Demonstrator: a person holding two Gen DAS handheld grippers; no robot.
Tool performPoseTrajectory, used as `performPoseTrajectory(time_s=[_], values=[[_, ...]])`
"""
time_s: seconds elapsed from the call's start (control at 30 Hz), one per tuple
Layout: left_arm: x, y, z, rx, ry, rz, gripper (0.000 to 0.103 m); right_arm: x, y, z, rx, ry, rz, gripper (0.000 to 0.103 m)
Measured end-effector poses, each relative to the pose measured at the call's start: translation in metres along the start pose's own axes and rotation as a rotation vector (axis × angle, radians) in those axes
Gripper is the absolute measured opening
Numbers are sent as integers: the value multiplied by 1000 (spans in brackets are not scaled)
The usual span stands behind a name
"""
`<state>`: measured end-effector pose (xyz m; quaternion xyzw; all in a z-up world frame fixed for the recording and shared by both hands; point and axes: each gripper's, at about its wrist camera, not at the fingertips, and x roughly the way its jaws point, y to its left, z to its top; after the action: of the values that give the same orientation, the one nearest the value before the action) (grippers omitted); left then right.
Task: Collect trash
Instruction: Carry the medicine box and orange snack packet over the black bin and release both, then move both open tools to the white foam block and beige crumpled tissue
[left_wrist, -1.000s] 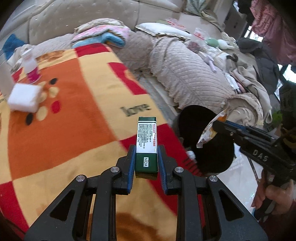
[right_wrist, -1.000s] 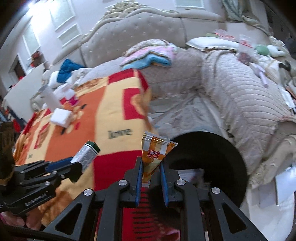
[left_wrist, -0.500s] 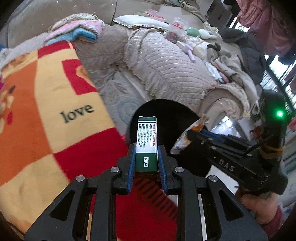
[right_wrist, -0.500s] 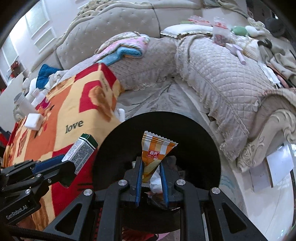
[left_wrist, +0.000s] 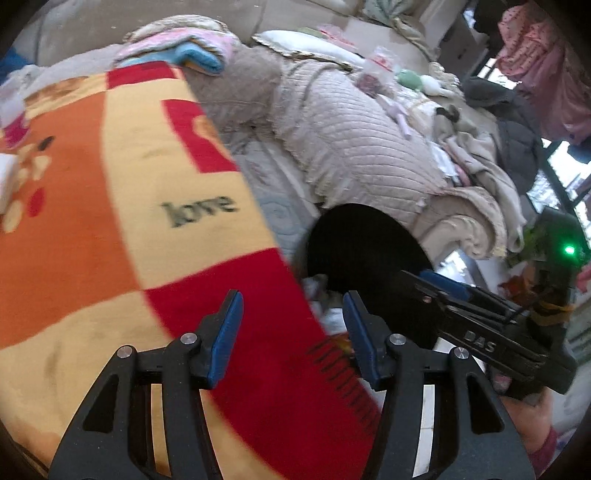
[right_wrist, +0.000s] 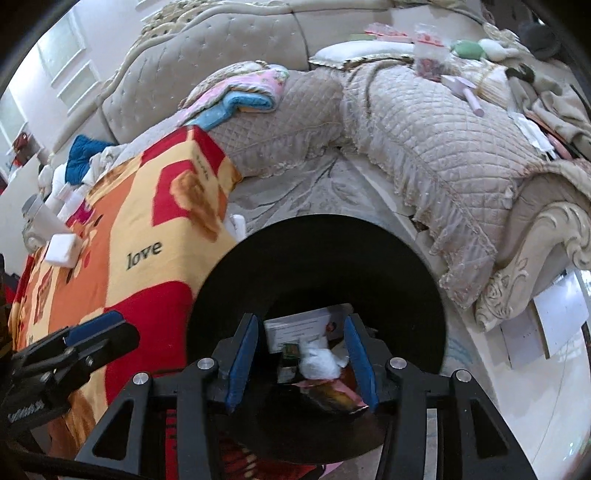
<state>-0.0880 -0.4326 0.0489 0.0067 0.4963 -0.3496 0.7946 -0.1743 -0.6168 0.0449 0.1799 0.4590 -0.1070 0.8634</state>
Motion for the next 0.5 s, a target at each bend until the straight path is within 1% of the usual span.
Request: performPoseTrajectory(time_s=[0.17,0.33,0.4,0.43,0.47,0.5], values=[[-11,26,-4,-19,-18,91,54,6,31,0,-48,11,31,47],[-23,55,-9,-35,-33,158,54,14,65,1,-89,30,66,48],[-28,72,-9,-60,-36,172,54,19,82,1,-109,39,87,55],[-31,81,-10,-76,-37,179,54,21,90,1,-120,41,95,63],[-34,90,-10,-93,-38,187,54,23,99,1,-134,43,105,65],[-38,100,-11,-108,-39,195,55,26,109,1,-151,48,117,66]])
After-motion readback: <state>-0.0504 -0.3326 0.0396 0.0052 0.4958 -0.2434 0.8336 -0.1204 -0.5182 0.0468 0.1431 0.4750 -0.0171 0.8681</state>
